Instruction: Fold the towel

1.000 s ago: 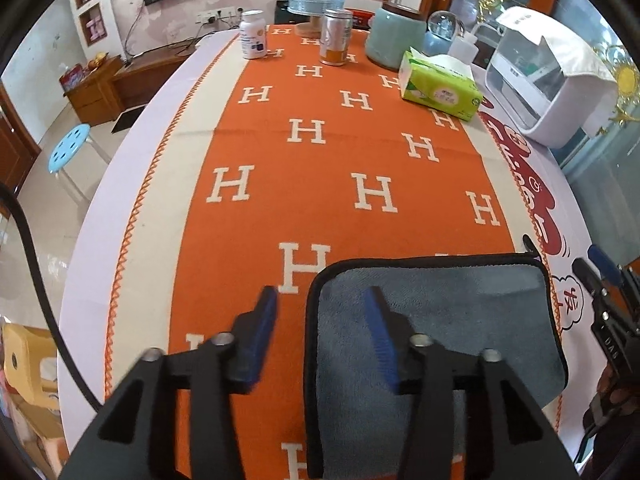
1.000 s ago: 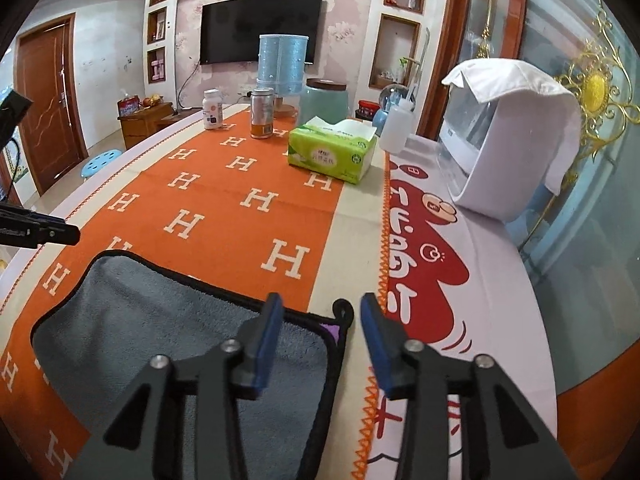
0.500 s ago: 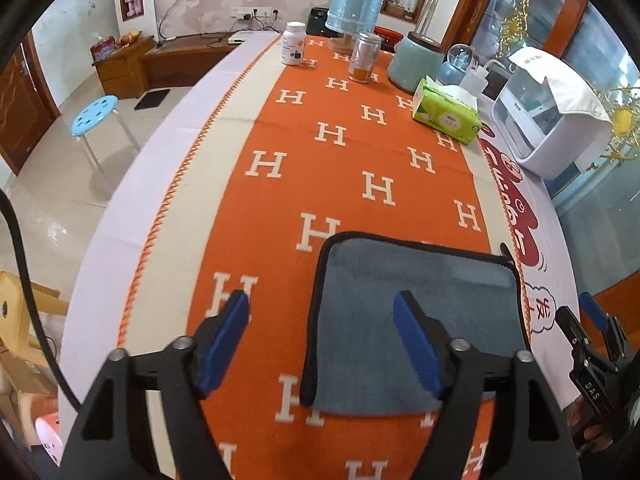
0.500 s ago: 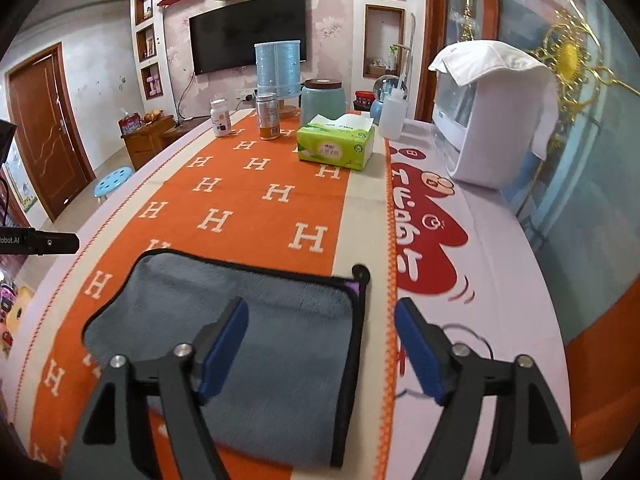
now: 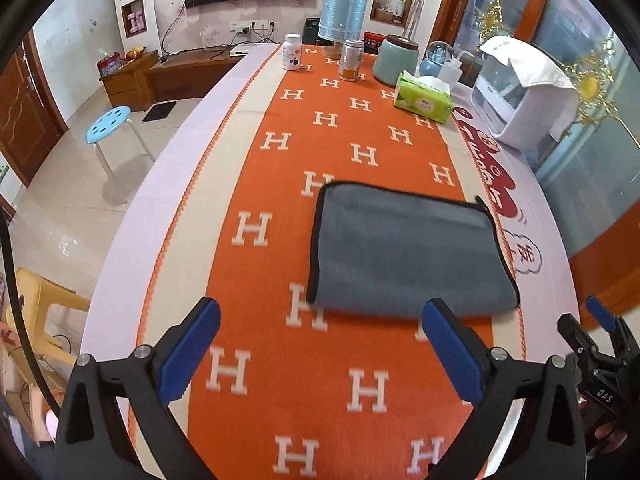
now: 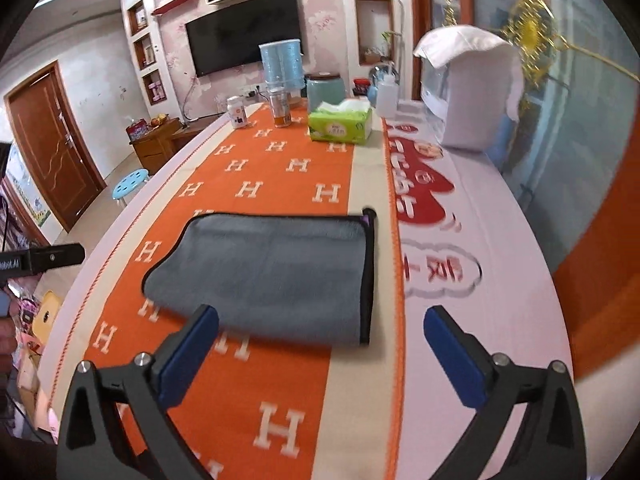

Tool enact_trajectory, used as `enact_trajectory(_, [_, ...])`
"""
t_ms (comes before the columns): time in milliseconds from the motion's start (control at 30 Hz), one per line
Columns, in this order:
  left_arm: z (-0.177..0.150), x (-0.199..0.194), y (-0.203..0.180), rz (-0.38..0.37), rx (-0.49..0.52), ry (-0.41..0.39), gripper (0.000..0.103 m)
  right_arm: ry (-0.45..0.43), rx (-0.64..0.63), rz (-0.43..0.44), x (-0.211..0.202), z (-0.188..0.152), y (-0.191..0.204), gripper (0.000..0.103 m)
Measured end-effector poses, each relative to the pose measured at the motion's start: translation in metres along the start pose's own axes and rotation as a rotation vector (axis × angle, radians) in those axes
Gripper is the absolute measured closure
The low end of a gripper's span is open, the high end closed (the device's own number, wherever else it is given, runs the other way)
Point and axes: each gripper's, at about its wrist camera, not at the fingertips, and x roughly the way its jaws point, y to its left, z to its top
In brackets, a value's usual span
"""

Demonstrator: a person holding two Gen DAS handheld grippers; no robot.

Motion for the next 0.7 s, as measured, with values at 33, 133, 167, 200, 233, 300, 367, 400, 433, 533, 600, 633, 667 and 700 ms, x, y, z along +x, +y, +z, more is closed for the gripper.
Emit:
enact_trajectory(33, [-0.007, -0.004, -0.001, -0.003, -0.002, 0.0, 0.002, 0.009, 0.005, -0.003, -0.004, -0.005, 0.001, 0.0])
enact_trajectory(133, [-0.029, -0.019, -0.005, 0.001, -0.002, 0.0, 0.002, 0.05, 0.045, -0.031, -0.017, -0.022, 0.002, 0.0])
enact_trajectory(167, [-0.037, -0.023, -0.006, 0.002, 0.001, 0.0, 0.002, 0.075, 0.074, -0.04, -0.021, -0.028, 0.001, 0.0])
enact_trajectory(200, [-0.044, -0.028, -0.008, 0.001, 0.003, -0.001, 0.002, 0.094, 0.093, -0.039, -0.023, -0.034, 0.0, 0.0])
enact_trajectory(233, [-0.052, -0.033, -0.009, -0.002, 0.002, 0.0, 0.002, 0.115, 0.112, -0.036, -0.027, -0.041, 0.0, 0.0])
enact_trajectory(300, [-0.067, -0.041, -0.013, -0.008, 0.002, 0.002, 0.002, 0.131, 0.12, -0.041, -0.033, -0.052, 0.001, 0.0])
enact_trajectory(367, [-0.083, -0.051, -0.017, -0.009, 0.003, 0.002, 0.002, 0.142, 0.116, -0.046, -0.041, -0.063, 0.003, 0.0])
enact_trajectory(400, [-0.089, -0.054, -0.018, -0.003, 0.003, -0.001, 0.002, 0.147, 0.118, -0.044, -0.046, -0.069, 0.004, 0.0])
enact_trajectory(433, [-0.097, -0.058, -0.019, 0.004, 0.001, -0.007, 0.002, 0.151, 0.12, -0.041, -0.049, -0.074, 0.004, 0.0])
enact_trajectory(533, [-0.116, -0.068, -0.022, 0.021, 0.005, -0.009, 0.002, 0.163, 0.131, -0.034, -0.061, -0.088, 0.007, 0.0])
enact_trajectory(600, [-0.126, -0.074, -0.023, 0.036, 0.005, -0.012, 0.002, 0.175, 0.138, -0.026, -0.069, -0.096, 0.01, 0.0])
enact_trajectory(633, [-0.131, -0.078, -0.023, 0.046, 0.004, -0.012, 0.002, 0.183, 0.14, -0.019, -0.073, -0.101, 0.012, 0.0])
enact_trajectory(667, [-0.136, -0.082, -0.023, 0.052, 0.006, -0.012, 0.002, 0.187, 0.139, -0.014, -0.076, -0.104, 0.014, 0.0])
enact_trajectory(700, [-0.139, -0.086, -0.024, 0.055, 0.007, -0.013, 0.002, 0.192, 0.137, -0.008, -0.08, -0.106, 0.016, 0.0])
